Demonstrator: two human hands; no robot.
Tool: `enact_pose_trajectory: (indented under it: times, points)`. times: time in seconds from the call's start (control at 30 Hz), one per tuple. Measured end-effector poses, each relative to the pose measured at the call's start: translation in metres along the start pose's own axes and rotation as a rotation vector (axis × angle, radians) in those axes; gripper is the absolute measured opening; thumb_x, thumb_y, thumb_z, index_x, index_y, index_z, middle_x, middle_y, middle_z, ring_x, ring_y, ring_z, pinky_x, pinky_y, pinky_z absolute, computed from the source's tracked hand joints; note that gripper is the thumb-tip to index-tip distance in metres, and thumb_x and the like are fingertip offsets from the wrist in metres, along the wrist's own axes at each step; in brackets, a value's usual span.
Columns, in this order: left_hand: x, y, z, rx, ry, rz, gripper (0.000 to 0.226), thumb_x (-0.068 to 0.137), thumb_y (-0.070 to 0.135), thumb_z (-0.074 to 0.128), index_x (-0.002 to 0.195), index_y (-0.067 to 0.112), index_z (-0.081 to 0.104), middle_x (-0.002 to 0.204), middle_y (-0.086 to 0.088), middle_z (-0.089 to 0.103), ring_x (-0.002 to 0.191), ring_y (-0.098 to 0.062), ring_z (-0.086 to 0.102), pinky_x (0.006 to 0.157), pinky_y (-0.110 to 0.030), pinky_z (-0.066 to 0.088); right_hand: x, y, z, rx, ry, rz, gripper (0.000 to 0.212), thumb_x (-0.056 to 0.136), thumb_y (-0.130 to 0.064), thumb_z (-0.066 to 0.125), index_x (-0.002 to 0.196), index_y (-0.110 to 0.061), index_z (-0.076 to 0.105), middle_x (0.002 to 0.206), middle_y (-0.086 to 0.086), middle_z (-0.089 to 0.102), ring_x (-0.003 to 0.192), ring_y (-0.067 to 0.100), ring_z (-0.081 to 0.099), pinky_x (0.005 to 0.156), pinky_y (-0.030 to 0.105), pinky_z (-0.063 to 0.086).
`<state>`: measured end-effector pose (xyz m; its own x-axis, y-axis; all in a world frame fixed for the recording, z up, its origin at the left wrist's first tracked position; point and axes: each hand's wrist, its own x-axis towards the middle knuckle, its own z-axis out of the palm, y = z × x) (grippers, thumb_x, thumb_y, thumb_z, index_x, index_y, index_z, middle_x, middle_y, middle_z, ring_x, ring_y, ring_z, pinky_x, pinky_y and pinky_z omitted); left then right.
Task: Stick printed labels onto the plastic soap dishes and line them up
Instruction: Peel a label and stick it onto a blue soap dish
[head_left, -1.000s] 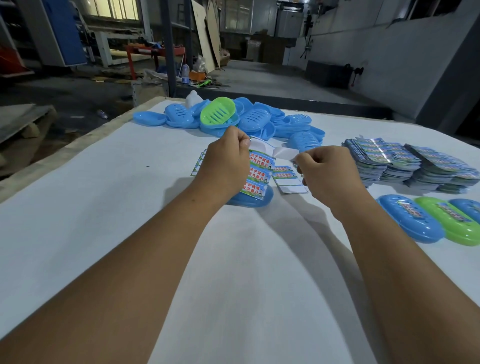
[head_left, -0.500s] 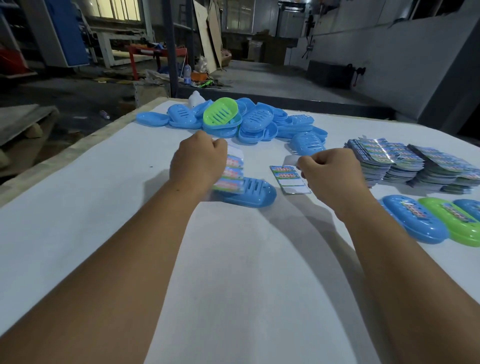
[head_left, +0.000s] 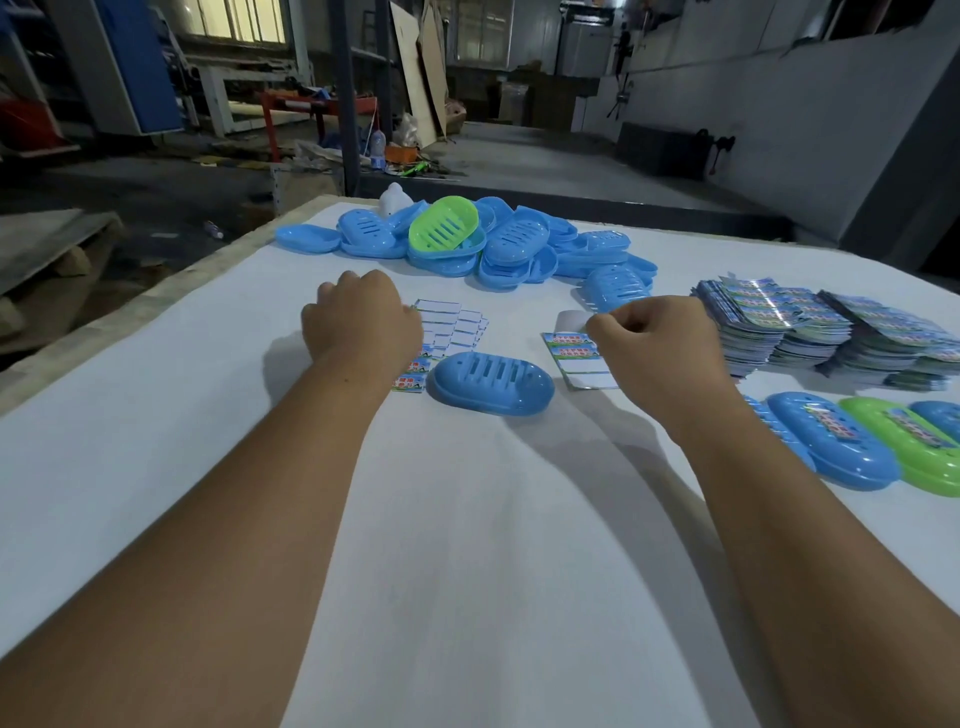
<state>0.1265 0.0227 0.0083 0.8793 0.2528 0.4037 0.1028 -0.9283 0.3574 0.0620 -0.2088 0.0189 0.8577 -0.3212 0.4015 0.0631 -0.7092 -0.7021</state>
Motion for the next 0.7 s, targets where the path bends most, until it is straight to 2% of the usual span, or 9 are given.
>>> enact_pose_trajectory:
  times: [0.03,0.1,0.2,0.3,0.37,0.5,0.6,0.7]
  points:
    - [-0.004,0.007,-0.002,-0.207,0.025,0.028,0.021,0.092,0.031,0.058,0.102,0.017,0.070,0.104,-0.005,0.069,0.101,-0.026,0.061,0.083,-0.036,0.047,-0.001,-0.001,0.000,0.006,0.001,-0.008,0.031,0.076,-0.028,0.055,0.058,-0.003,0.049,0.046,-0.002,0.031,0.046,0.012,0.025,0.050,0.025,0.027]
    - [-0.016,0.026,-0.008,-0.614,-0.064,0.066,0.014,0.088,0.028,0.064,0.081,0.019,0.072,0.077,0.008,0.070,0.078,-0.013,0.064,0.074,-0.028,0.050,-0.002,-0.002,0.001,0.012,0.014,-0.033,0.031,0.076,-0.028,0.055,0.054,-0.008,0.046,0.043,-0.004,0.031,0.046,0.012,0.026,0.048,0.024,0.028]
    - [-0.040,0.054,-0.010,-0.884,-0.252,0.176,0.019,0.085,0.030,0.071,0.072,0.016,0.073,0.054,0.014,0.061,0.053,-0.002,0.052,0.059,-0.022,0.045,-0.003,-0.004,0.003,0.029,0.047,-0.067,0.026,0.075,-0.029,0.056,0.059,-0.009,0.058,0.045,-0.005,0.046,0.047,0.009,0.036,0.048,0.024,0.034]
    - [-0.054,0.067,-0.007,-0.946,-0.314,0.226,0.021,0.087,0.034,0.073,0.076,0.015,0.075,0.050,0.014,0.056,0.048,-0.002,0.046,0.054,-0.021,0.040,-0.004,-0.006,0.003,0.060,0.042,-0.103,0.023,0.077,-0.033,0.060,0.060,-0.019,0.066,0.056,-0.013,0.062,0.053,0.005,0.051,0.053,0.022,0.041]
    - [-0.055,0.070,-0.004,-0.943,-0.331,0.220,0.018,0.089,0.030,0.071,0.080,0.015,0.077,0.050,0.014,0.058,0.047,0.000,0.047,0.055,-0.021,0.037,-0.005,-0.006,0.004,0.066,0.039,-0.119,0.022,0.078,-0.034,0.062,0.060,-0.023,0.066,0.058,-0.017,0.064,0.054,0.002,0.053,0.053,0.022,0.040]
    - [-0.055,0.069,-0.002,-0.951,-0.332,0.211,0.015,0.090,0.027,0.070,0.085,0.016,0.079,0.061,0.013,0.067,0.053,0.004,0.054,0.057,-0.017,0.040,-0.004,-0.004,0.005,0.074,0.015,-0.151,0.021,0.081,-0.031,0.062,0.063,-0.021,0.068,0.061,-0.016,0.065,0.054,0.002,0.053,0.055,0.022,0.041]
    - [-0.053,0.066,0.000,-0.955,-0.324,0.209,0.014,0.089,0.028,0.071,0.083,0.018,0.078,0.066,0.010,0.070,0.059,0.002,0.058,0.062,-0.020,0.046,-0.004,-0.002,0.004,0.055,-0.041,-0.212,0.020,0.089,-0.027,0.063,0.074,-0.020,0.075,0.066,-0.015,0.067,0.058,0.000,0.056,0.060,0.022,0.042]
    - [-0.050,0.062,0.002,-0.956,-0.307,0.204,0.012,0.088,0.031,0.073,0.080,0.022,0.075,0.069,0.010,0.070,0.066,-0.001,0.062,0.070,-0.023,0.052,-0.007,-0.002,0.005,0.053,-0.103,-0.260,0.018,0.094,-0.024,0.061,0.089,-0.026,0.079,0.075,-0.022,0.070,0.059,-0.002,0.058,0.061,0.022,0.045]
